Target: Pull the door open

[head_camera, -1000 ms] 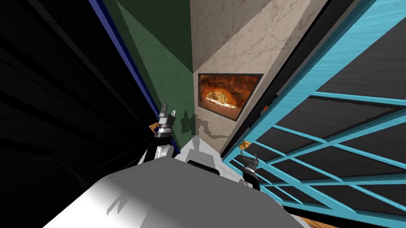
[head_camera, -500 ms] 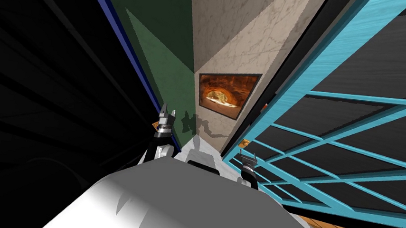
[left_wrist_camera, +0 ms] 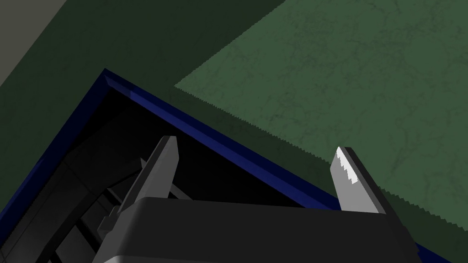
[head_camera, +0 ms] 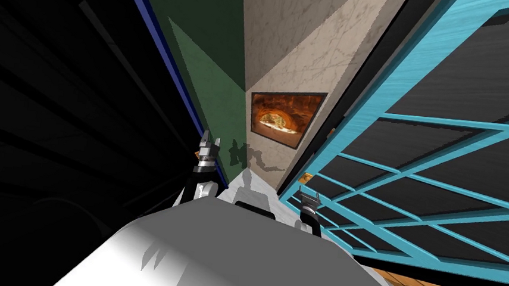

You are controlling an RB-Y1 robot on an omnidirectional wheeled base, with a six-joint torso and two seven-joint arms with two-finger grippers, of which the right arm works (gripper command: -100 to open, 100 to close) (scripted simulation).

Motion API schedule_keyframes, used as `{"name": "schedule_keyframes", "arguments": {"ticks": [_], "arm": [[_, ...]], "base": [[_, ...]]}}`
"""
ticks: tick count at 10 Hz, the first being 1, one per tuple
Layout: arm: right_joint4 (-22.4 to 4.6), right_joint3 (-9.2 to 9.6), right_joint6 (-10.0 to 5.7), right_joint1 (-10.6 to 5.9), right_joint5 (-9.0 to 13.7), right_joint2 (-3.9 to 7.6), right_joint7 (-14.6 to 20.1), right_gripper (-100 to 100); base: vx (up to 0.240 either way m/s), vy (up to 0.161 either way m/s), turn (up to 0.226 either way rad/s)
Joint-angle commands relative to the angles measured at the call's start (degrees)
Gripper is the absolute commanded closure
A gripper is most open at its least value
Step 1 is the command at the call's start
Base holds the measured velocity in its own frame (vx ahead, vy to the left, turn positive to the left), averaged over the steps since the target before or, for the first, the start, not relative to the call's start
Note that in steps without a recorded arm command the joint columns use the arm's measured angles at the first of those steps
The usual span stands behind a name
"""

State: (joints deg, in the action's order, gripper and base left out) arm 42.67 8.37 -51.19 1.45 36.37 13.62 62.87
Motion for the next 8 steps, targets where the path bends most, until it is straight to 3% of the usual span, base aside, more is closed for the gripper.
{"name": "schedule_keyframes", "arguments": {"ticks": [1,8], "arm": [[0.18,0.26,0.1,-0.03,0.58,-0.15,2.16,-100],[1.31,1.95,0.71,-0.32,4.39,-0.98,12.15,-100]], "base": [[-0.048,-0.013,0.017],[-0.046,-0.01,0.022]]}}
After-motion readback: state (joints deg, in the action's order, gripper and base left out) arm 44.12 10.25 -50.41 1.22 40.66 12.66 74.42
